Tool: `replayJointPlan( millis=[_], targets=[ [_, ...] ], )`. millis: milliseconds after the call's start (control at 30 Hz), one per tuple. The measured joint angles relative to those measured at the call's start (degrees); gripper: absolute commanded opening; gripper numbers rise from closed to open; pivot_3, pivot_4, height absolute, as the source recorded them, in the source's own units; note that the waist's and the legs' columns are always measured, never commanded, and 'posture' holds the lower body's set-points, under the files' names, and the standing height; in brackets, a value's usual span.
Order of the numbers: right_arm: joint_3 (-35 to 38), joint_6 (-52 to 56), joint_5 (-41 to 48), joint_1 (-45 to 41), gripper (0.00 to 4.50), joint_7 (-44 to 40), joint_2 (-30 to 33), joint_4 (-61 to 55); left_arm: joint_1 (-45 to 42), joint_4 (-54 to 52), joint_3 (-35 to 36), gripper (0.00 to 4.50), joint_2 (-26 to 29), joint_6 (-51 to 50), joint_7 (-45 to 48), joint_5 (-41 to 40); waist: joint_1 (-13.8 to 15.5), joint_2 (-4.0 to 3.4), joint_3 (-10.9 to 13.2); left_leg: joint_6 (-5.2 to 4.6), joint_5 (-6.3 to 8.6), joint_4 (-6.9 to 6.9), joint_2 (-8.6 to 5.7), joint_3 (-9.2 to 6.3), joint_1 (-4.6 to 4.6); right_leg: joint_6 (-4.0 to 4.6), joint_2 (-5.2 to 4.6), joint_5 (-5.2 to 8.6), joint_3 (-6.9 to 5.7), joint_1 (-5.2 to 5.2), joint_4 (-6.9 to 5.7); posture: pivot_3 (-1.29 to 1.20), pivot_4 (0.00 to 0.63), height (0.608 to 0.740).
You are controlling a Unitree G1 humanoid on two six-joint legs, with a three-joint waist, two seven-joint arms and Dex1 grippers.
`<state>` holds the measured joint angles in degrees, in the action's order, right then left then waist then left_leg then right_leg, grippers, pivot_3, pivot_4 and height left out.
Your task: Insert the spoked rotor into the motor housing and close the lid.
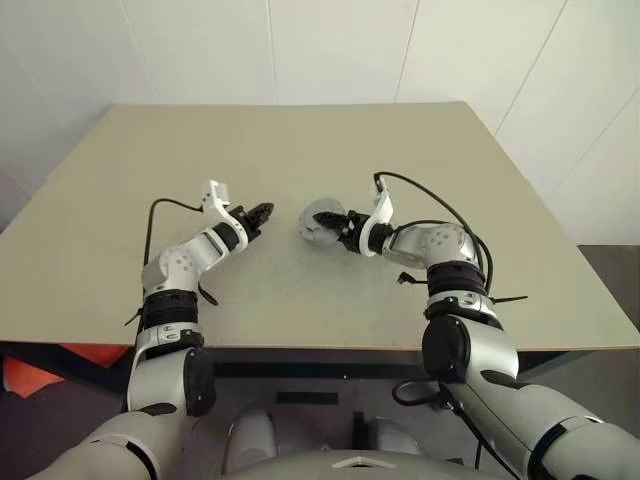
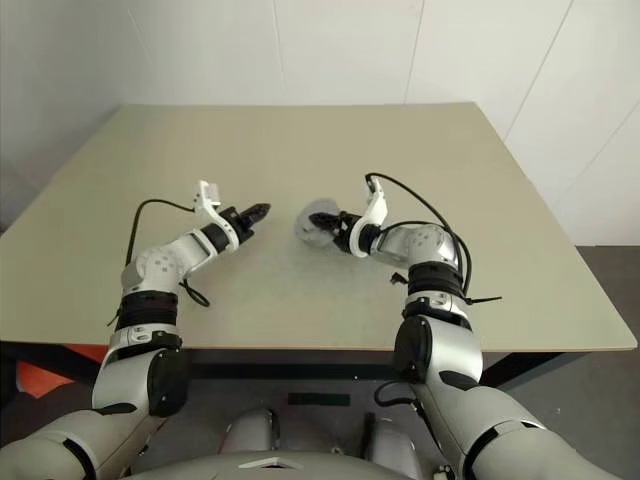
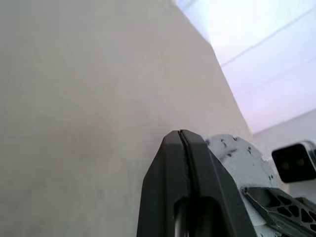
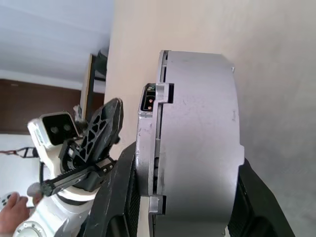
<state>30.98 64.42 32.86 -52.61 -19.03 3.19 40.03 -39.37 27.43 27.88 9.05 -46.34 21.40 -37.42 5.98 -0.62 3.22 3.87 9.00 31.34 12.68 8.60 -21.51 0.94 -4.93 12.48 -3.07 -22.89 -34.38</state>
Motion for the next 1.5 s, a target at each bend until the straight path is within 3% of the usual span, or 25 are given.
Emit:
replayJointPlan(
  millis=[100,267,533,567,700,867,1167,1500],
  targets=[
    [1.86,-0.04,1.88,-2.54,2.1,0.46,0.15,0.13,-0.11,1.51,4.01,0.0,0.69,1.16,-0.79,-2.52,-0.07,0.0,0.0,-0.04,0.02,0.04,0.06,-0.02,-0.21,0.1,0.09,0.06,0.0,-0.36,-0.3,0.0,0.0,0.74],
    [2.76,3.14,5.88,-5.86,2.1,2.0,-2.62,-0.93,-0.1,1.86,6.73,1.48,2.32,-1.11,0.09,-7.29,0.01,0.0,0.0,-0.03,0.02,0.09,0.24,-0.03,-0.26,0.2,0.26,0.12,-0.02,-0.44,-0.36,0.0,0.0,0.74],
    [1.96,6.4,10.15,-8.17,2.1,5.05,-7.1,-3.99,0.07,1.89,9.77,4.31,2.38,-7.63,0.29,-15.29,1.52,0.01,0.01,-0.01,0.02,0.49,0.3,-0.03,-0.29,0.21,0.26,0.12,0.0,-0.36,-0.45,0.0,0.0,0.74],
    [1.81,6.58,10.2,-8.27,2.1,5.12,-7.19,-4.0,0.1,1.93,10.77,4.47,2.21,-9.96,0.3,-17.56,1.63,0.01,0.01,0.0,0.02,0.56,0.3,-0.03,-0.29,0.2,0.26,0.12,0.0,-0.34,-0.46,0.0,0.0,0.74],
    [0.73,6.81,10.29,-8.28,2.1,5.35,-7.24,-4.0,0.24,1.91,14.85,4.47,0.97,-22.01,-0.45,-29.95,1.96,0.02,0.01,0.0,0.03,0.84,0.31,-0.06,-0.38,0.2,0.25,0.11,0.04,-0.33,-0.56,0.0,0.0,0.74],
    [0.29,6.85,10.29,-8.27,2.1,5.57,-7.25,-4.02,1.37,1.06,15.44,4.47,0.06,-26.49,-4.18,-35.97,1.82,0.02,0.01,0.07,-0.02,0.87,0.34,-0.09,-0.33,0.14,0.26,0.02,0.05,-0.33,-0.67,0.0,0.0,0.74],
    [-0.15,9.11,11.7,-8.23,2.1,6.67,-7.49,-7.2,-0.18,-0.01,15.28,4.47,-4.88,-23.66,-12.16,-42.87,1.8,0.06,0.04,0.08,-0.02,0.88,0.34,-0.12,-0.37,0.09,0.29,0.0,0.05,-0.33,-0.65,0.0,0.0,0.74],
    [-0.18,10.73,12.81,-7.23,2.1,8.61,-7.74,-9.85,-2.88,6.38,14.33,4.47,-2.54,-19.36,-10.48,-44.47,1.71,0.07,0.03,0.09,-0.03,0.9,0.32,-0.12,-0.35,0.05,0.29,-0.03,0.06,-0.31,-0.65,0.0,0.0,0.74]
  ],
)
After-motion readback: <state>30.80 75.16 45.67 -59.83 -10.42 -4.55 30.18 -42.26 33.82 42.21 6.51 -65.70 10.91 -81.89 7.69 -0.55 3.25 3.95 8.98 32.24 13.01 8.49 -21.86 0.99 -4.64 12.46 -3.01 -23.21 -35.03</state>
